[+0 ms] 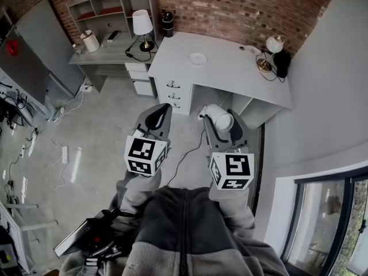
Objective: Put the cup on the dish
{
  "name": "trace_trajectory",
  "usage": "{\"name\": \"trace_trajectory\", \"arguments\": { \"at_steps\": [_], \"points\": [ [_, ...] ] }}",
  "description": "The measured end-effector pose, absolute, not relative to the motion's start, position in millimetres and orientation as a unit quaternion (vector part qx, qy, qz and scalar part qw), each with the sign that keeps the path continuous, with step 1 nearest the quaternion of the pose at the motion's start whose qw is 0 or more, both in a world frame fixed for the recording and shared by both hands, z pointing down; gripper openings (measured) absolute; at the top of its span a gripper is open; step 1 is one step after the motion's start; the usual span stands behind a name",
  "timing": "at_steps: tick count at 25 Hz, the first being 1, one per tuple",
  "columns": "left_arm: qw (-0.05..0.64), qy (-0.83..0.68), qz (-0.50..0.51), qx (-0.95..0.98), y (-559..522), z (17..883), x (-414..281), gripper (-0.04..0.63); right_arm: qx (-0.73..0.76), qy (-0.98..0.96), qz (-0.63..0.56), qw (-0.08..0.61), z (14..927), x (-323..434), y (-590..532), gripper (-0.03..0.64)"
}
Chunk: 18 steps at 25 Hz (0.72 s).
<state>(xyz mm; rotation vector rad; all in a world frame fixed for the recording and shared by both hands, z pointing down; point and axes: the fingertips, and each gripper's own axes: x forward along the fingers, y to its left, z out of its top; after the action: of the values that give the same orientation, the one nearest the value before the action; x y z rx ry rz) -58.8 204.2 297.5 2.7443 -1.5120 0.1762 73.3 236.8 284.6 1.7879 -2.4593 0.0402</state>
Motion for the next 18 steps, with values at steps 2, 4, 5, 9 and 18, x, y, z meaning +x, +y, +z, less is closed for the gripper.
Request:
{"name": "trace_trajectory", "arguments": {
  "at_steps": [2, 4, 5, 9, 18],
  "points": [
    [0.002, -0.483, 0.055, 0.874, 205, 297, -56, 0.006, 0.586, -0.809, 0.014, 0.051, 286, 76, 240, 0.263],
    [0.004, -0.484, 0.055, 0.873, 207, 298, -53, 0.006, 0.584, -0.81, 0.015, 0.053, 289, 79, 243, 0.264],
    [0.005, -0.485, 0.055, 0.873, 207, 300, -52, 0.006, 0.583, -0.811, 0.016, 0.054, 291, 81, 245, 0.264],
    [0.01, -0.489, 0.057, 0.87, 211, 307, -47, 0.006, 0.582, -0.811, 0.022, 0.058, 300, 92, 253, 0.264],
    [0.015, -0.49, 0.059, 0.87, 206, 314, -40, 0.006, 0.582, -0.81, 0.026, 0.06, 308, 103, 249, 0.264]
  ]
}}
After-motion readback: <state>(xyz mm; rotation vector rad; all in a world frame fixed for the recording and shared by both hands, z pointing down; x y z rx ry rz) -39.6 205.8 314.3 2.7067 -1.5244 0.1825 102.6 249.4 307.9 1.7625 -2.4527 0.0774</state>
